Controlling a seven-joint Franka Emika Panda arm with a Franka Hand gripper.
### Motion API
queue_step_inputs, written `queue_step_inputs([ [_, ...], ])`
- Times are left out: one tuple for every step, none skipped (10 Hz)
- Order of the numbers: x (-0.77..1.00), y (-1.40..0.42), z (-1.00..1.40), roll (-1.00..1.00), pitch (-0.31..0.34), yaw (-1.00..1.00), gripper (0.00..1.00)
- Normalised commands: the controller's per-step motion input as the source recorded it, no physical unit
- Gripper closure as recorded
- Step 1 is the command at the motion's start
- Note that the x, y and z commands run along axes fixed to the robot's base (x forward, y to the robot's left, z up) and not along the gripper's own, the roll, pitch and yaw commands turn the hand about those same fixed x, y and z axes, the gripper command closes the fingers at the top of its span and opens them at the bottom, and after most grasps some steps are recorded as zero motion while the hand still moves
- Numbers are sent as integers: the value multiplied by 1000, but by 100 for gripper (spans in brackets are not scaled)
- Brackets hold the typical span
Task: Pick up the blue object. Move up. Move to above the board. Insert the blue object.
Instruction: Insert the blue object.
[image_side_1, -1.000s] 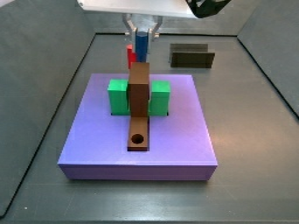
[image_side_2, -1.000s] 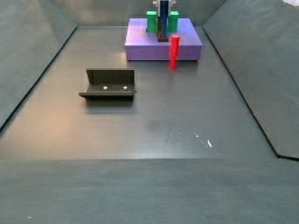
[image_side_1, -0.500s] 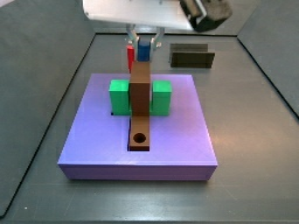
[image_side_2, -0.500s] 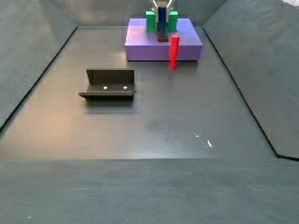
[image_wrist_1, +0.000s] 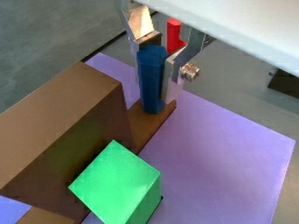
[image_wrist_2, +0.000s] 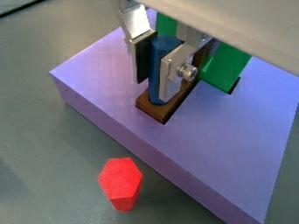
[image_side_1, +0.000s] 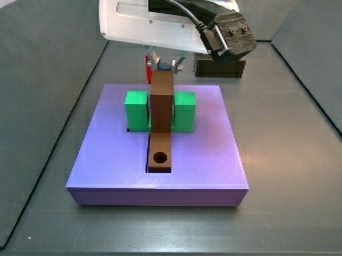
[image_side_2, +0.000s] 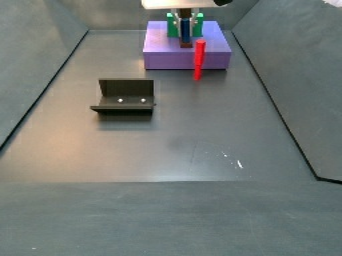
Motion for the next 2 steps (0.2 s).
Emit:
queue_step_inputs([
  [0, 0, 0, 0, -4, 0, 100],
  [0, 0, 0, 0, 0, 0, 100],
])
